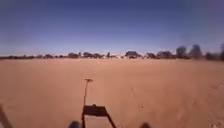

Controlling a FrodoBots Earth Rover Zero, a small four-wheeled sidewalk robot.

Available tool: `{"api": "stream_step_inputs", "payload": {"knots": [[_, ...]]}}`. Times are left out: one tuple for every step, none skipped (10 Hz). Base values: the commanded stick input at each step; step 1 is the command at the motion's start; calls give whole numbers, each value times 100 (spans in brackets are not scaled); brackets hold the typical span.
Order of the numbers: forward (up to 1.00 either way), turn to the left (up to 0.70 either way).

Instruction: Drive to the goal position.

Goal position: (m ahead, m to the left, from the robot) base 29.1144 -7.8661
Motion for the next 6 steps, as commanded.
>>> {"api": "stream_step_inputs", "payload": {"knots": [[70,-27],[70,-4],[70,0],[70,0],[70,0],[70,0]]}}
